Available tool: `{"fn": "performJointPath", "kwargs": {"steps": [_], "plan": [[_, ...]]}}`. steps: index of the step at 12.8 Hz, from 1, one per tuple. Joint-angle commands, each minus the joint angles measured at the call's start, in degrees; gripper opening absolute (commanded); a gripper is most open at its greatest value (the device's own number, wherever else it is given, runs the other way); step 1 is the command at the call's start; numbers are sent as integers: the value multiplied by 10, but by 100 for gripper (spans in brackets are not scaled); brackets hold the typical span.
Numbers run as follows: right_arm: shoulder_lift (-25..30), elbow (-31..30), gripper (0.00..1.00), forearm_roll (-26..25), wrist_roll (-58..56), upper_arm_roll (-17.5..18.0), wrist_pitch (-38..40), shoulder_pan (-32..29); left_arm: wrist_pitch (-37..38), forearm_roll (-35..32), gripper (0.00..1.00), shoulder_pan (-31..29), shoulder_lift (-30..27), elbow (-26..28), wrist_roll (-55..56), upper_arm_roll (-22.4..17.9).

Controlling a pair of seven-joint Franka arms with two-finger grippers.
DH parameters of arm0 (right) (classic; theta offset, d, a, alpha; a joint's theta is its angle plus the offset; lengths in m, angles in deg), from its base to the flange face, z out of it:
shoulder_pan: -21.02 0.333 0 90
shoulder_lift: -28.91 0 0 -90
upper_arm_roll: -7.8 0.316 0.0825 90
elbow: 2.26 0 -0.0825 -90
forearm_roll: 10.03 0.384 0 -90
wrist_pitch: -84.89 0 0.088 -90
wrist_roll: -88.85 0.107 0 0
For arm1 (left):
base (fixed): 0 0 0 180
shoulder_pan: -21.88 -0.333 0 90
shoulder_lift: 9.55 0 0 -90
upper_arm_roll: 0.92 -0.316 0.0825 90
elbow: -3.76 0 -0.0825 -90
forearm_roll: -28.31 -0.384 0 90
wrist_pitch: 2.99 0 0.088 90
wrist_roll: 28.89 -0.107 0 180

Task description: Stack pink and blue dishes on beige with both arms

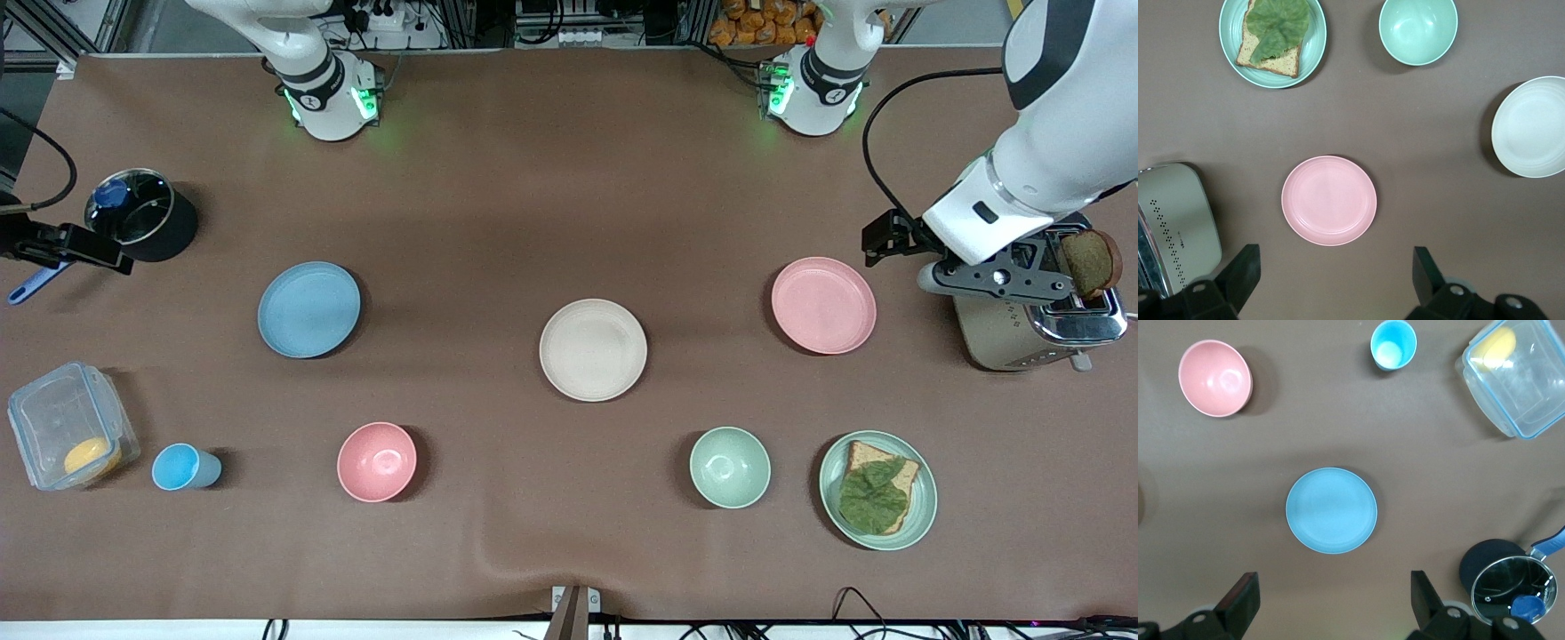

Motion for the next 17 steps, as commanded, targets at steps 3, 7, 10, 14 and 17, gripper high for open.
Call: {"fn": "performJointPath", "kwargs": {"steps": [3,7,10,14,17], "plan": [[-24,-61,100,10,-21,7,-29,-35,8,2,100,-7,17,-13,-4,-3],[-25,-187,100,11,-109,7,-156,-60,8,0,100,-1,12,-12,-2,-1],[-46,-268,100,24,-171,7,-253,-82,10,0,100,-3,10,-12,-2,-2],[-121,-286,100,79,-236,7,-271,-99,14,0,100,-8,26,-6,-9,-2],[-174,-285,100,119,-280,7,-281,-103,16,0,100,-6,42,-11,-10,-7]]}}
